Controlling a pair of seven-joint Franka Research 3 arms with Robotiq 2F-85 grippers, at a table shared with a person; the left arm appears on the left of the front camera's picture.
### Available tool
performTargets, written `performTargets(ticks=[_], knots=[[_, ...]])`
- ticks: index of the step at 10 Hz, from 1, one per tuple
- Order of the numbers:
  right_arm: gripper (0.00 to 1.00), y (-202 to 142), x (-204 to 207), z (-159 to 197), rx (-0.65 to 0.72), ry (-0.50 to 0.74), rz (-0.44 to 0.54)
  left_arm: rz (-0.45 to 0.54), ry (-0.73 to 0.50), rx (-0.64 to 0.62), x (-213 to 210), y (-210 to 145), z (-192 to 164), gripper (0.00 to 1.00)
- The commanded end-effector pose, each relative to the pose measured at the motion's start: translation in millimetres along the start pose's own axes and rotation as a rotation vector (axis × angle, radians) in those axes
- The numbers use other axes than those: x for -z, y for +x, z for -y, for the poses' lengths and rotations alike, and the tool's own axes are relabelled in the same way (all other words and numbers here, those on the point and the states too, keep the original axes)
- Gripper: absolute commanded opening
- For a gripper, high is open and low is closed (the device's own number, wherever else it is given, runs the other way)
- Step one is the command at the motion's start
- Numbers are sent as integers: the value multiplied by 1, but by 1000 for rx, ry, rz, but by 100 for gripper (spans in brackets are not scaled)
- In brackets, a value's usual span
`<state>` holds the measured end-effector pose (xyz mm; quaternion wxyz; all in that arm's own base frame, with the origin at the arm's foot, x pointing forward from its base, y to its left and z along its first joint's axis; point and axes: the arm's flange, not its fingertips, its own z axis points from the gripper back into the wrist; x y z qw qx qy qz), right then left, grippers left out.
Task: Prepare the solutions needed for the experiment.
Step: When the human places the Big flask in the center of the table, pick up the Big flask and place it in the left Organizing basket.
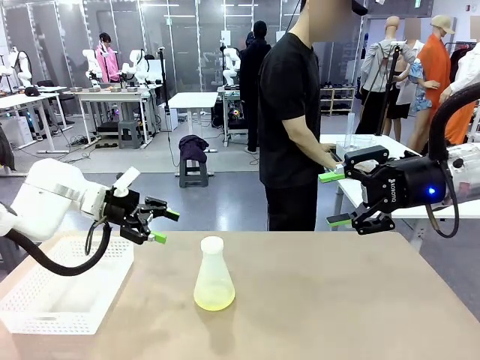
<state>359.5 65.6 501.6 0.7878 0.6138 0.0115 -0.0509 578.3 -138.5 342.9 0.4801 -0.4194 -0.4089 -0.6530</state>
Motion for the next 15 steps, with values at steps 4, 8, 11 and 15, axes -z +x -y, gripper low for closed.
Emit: performTargets(ticks=[4, 8, 11, 15], knots=[[85, -1, -1, 0, -3, 9, 5, -45, -176, -32, 33, 8, 7, 100], [85, -1, -1, 0, -3, 9, 5, -23, -188, 0, 71, 10, -3, 100], [85, -1, -1, 0, -3, 9, 5, -20, -226, -25, 91, 4, -10, 100], [85, -1, -1, 0, -3, 9, 5, 16, -248, -70, 112, 1, -15, 100]])
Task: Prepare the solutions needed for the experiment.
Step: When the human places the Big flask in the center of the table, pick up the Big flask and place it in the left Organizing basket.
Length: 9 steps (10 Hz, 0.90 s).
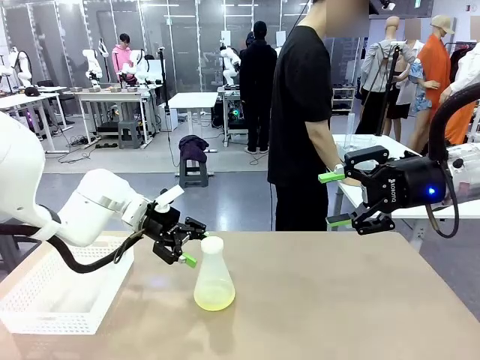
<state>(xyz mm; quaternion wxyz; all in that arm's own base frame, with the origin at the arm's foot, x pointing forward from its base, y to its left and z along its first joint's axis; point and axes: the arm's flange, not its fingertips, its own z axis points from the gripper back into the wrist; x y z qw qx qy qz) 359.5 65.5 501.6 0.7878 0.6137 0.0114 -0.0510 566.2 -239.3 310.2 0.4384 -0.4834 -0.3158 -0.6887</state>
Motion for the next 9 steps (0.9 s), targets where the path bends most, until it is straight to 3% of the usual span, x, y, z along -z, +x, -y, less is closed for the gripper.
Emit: performTargets(ticks=[1, 9], knots=[[85, -1, -1, 0, -3, 10, 5, 41, -12, -38, 6, -1, -12, 100], [85, -1, -1, 0, -3, 10, 5, 208, -78, -65, 34, -13, -13, 100]])
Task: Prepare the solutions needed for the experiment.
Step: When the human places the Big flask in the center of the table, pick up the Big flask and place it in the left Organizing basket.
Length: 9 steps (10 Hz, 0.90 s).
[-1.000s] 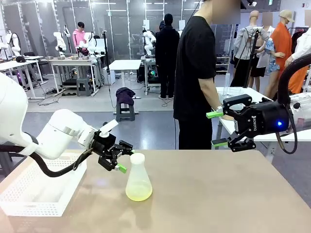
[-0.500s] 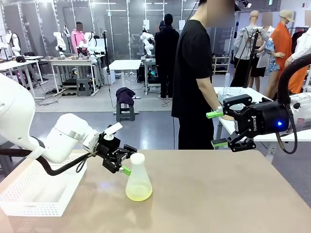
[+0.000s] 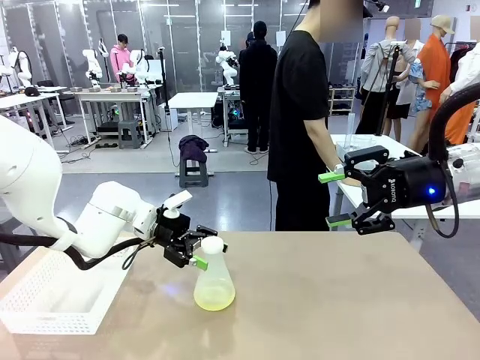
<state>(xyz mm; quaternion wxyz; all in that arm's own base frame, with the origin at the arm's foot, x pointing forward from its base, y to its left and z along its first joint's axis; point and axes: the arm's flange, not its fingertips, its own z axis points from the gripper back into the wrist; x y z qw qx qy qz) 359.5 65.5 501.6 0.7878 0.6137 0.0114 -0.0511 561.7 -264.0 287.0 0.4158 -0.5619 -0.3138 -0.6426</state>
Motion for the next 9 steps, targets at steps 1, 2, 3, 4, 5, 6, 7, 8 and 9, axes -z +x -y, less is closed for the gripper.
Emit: performTargets(ticks=[1, 2, 3, 4, 5, 6, 7, 8, 9], knots=[[85, -1, -1, 0, -3, 10, 5, 50, -29, -3, 6, -1, -7, 100], [85, -1, -1, 0, -3, 10, 5, 70, -42, -10, 10, -2, -8, 100], [85, -1, -1, 0, -3, 10, 5, 67, -43, -11, 11, -3, -8, 100], [85, -1, -1, 0, -3, 10, 5, 81, -56, -17, 14, -3, -7, 100], [85, -1, -1, 0, -3, 10, 5, 76, -73, -8, 16, -5, -7, 100], [85, -1, -1, 0, -3, 10, 5, 73, -70, -3, 18, -5, -7, 100], [85, -1, -1, 0, -3, 10, 5, 74, -69, 3, 18, -6, -7, 100], [85, -1, -1, 0, -3, 10, 5, 91, -66, -1, 18, -6, -7, 100], [85, -1, -1, 0, -3, 10, 5, 88, -63, 6, 17, -7, -7, 100]])
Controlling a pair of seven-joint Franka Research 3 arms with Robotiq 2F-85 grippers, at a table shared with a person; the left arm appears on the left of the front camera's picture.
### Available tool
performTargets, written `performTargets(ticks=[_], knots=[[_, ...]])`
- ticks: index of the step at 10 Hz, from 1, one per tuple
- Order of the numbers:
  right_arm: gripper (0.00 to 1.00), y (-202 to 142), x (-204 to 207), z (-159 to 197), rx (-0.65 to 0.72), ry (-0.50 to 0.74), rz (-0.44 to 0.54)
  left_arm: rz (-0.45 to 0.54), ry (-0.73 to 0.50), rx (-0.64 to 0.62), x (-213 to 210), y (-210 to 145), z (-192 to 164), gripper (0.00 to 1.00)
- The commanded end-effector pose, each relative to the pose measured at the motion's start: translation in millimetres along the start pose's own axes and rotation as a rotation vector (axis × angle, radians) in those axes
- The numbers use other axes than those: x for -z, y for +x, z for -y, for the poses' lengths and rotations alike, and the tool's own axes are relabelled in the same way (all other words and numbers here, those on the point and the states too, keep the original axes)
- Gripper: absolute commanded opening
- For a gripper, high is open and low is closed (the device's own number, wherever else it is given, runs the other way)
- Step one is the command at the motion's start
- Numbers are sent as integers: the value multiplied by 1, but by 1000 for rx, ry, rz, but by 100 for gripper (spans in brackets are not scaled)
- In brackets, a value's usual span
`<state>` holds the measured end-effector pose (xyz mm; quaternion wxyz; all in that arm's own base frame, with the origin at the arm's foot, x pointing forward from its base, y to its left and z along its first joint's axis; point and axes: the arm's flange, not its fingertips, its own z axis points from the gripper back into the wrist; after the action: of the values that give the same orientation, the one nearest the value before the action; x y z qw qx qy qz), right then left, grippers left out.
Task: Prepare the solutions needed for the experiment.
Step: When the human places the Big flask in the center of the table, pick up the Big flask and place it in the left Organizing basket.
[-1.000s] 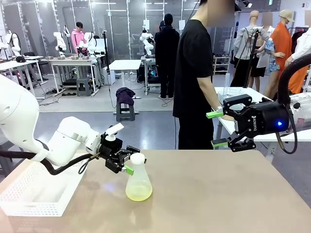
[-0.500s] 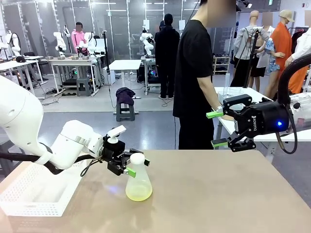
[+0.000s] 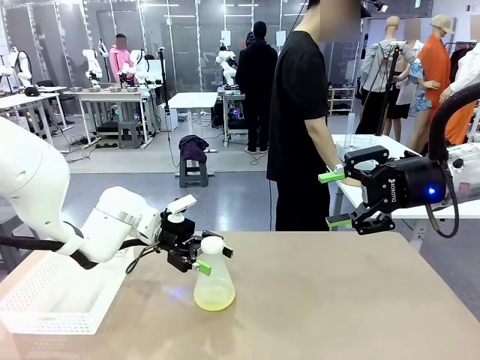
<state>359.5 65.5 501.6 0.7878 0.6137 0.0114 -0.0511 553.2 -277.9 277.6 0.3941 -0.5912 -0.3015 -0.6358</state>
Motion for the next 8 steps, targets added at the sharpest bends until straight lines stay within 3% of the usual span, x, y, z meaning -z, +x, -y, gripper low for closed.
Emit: performTargets(ticks=[1, 2, 3, 4, 5, 6, 7, 8], knots=[[85, -1, -1, 0, -3, 10, 5, 43, 6, 19, -4, -1, -6, 97], [85, -1, -1, 0, -3, 10, 5, 44, 20, 27, -7, -2, -6, 81], [85, -1, -1, 0, -3, 10, 5, 46, 15, 20, -7, -3, -6, 78], [85, -1, -1, 0, -3, 10, 5, 51, 24, 20, -9, -3, -6, 61], [85, -1, -1, 0, -3, 10, 5, 52, 31, 19, -10, -2, -6, 58], [85, -1, -1, 0, -3, 10, 5, 52, 34, 16, -11, -2, -7, 41], [85, -1, -1, 0, -3, 10, 5, 53, 35, 18, -11, -2, -7, 39], [85, -1, -1, 0, -3, 10, 5, 52, 36, 20, -13, -3, -7, 22]])
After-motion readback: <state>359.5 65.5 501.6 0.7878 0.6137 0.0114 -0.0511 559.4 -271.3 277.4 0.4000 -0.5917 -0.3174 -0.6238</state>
